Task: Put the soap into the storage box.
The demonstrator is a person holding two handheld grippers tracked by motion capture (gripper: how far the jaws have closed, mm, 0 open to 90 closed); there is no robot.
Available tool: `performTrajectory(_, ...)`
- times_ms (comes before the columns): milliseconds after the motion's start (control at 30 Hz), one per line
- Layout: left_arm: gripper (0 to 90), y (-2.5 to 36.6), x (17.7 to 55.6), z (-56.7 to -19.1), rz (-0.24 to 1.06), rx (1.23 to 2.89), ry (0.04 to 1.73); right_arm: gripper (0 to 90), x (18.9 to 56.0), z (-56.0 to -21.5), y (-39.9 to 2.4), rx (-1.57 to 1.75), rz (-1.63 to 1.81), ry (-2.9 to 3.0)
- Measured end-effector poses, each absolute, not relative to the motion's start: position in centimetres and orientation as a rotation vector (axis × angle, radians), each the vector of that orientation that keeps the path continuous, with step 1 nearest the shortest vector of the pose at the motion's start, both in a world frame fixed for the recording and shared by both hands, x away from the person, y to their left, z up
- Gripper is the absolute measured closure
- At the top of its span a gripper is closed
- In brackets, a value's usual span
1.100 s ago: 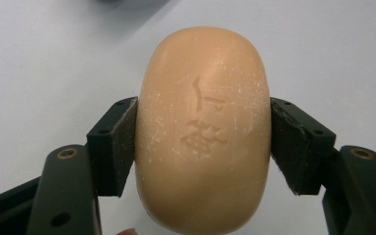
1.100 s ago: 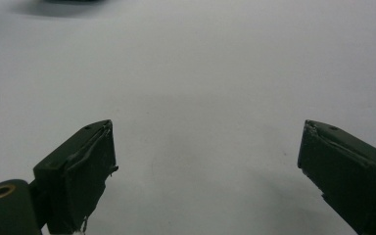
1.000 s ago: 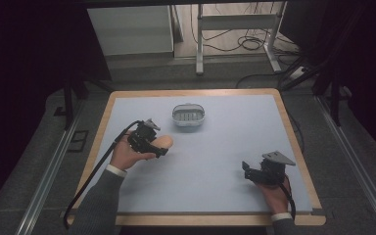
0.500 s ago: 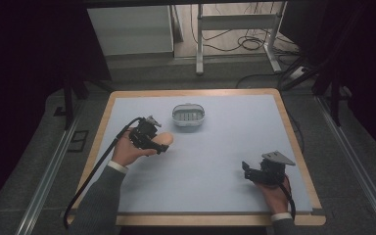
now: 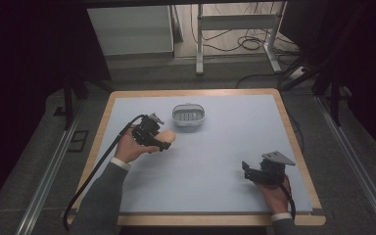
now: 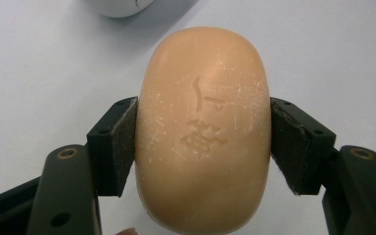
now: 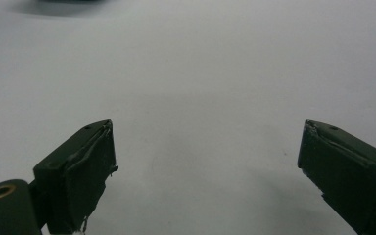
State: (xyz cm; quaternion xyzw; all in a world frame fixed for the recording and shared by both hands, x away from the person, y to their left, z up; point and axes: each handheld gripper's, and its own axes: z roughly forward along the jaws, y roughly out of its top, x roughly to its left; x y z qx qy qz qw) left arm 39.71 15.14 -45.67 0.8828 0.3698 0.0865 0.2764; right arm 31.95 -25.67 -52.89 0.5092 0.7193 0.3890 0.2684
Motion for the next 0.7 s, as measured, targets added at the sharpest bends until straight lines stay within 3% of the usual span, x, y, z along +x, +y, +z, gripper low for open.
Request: performTrajectory(700, 32.2, 14.96, 40.53, -44.86, 0.229, 2.366, 0.988, 7.2, 31.96, -52.89, -25.69, 1.376, 1.051, 1.94)
